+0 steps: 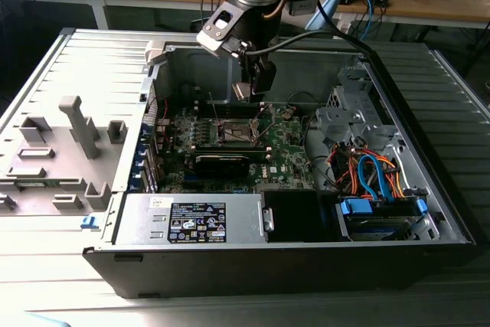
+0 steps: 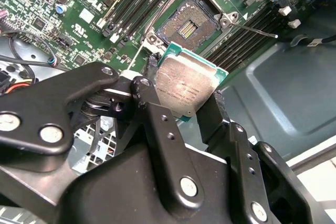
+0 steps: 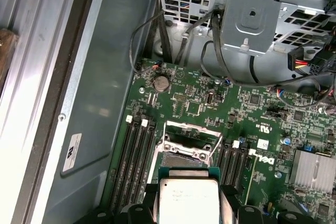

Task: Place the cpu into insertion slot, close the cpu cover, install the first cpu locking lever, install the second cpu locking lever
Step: 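Place the cpu into insertion slot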

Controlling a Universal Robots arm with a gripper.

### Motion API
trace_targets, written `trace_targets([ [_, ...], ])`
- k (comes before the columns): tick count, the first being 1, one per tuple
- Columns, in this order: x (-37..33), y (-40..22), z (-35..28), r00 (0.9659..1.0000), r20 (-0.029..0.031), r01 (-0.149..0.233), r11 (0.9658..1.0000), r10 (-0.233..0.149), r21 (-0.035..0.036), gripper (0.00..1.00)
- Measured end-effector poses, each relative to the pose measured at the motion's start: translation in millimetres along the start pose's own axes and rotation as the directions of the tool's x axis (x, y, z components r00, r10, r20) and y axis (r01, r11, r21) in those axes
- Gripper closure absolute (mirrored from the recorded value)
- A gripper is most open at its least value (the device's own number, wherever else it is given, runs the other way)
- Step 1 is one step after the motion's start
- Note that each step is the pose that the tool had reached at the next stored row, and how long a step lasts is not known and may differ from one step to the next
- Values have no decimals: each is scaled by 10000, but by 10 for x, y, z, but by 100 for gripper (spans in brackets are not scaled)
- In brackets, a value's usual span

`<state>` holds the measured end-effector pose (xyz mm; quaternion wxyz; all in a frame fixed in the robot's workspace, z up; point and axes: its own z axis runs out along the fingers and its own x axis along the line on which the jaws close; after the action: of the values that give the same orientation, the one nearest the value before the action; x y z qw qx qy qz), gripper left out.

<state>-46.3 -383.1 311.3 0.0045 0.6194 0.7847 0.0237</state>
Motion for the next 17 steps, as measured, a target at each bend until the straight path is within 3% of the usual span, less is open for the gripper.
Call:
trace_targets([
  [17, -1, 1, 8, 9995, 14, -326, 9995, 326, -8, 45],
])
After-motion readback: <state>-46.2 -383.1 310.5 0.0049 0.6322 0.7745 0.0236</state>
